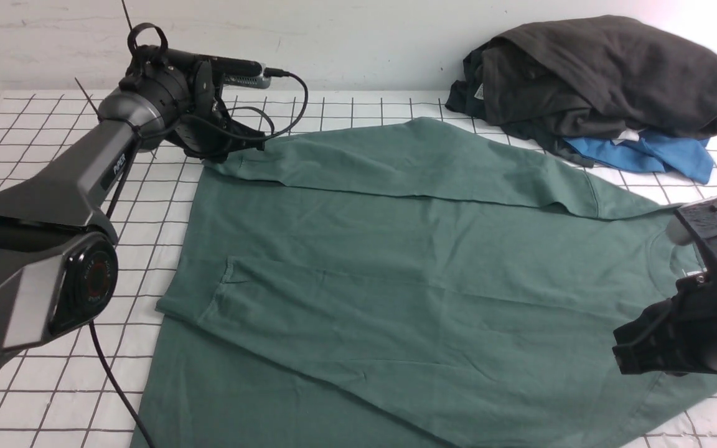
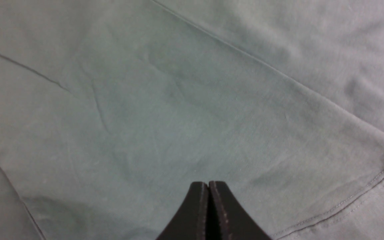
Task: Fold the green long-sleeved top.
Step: Use the left arm to clamp the cuff farthest from it, then use the left arm to drag and drop the cuff onto the cuff closest to the left arm
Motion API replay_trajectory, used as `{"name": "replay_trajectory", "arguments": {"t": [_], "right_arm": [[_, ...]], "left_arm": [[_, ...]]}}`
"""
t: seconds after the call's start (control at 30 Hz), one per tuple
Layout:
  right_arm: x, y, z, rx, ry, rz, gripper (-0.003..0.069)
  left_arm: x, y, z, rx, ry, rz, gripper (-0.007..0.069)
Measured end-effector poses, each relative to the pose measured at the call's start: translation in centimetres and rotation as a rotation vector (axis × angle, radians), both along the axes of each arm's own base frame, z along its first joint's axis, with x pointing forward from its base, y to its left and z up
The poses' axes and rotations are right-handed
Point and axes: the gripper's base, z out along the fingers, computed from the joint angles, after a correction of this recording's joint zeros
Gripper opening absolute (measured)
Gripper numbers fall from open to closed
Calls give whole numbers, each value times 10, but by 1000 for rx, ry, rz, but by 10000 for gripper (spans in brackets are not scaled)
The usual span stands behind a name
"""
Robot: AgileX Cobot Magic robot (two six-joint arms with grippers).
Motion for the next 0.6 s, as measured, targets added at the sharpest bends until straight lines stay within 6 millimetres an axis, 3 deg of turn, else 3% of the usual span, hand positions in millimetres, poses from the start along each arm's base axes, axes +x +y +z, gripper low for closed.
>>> {"name": "replay_trajectory", "arguments": {"t": [0.07, 0.1, 0.17, 0.3, 0.4, 0.5, 0.6], "right_arm": [[0, 0, 0, -3, -1, 6, -14], [0, 0, 0, -3, 0, 6, -14], [-1, 0, -1, -4, 10, 10, -14], [-2, 0, -1, -6, 18, 15, -14], [-2, 0, -1, -8, 24, 19, -14], [-4, 0, -2, -12, 41, 26, -14], [-6, 0, -3, -22, 55, 38, -14]], "left_arm": [[-9, -3, 31, 33, 16, -9, 2], [-10, -3, 33, 34, 22, -9, 2], [-26, -5, 70, 74, 67, -23, 2], [-44, -3, 110, 92, 65, -46, 2], [-53, -2, 116, 101, 89, -56, 2], [-60, -4, 101, 88, 167, -68, 2], [-72, -11, 102, 58, 206, -92, 2]]}}
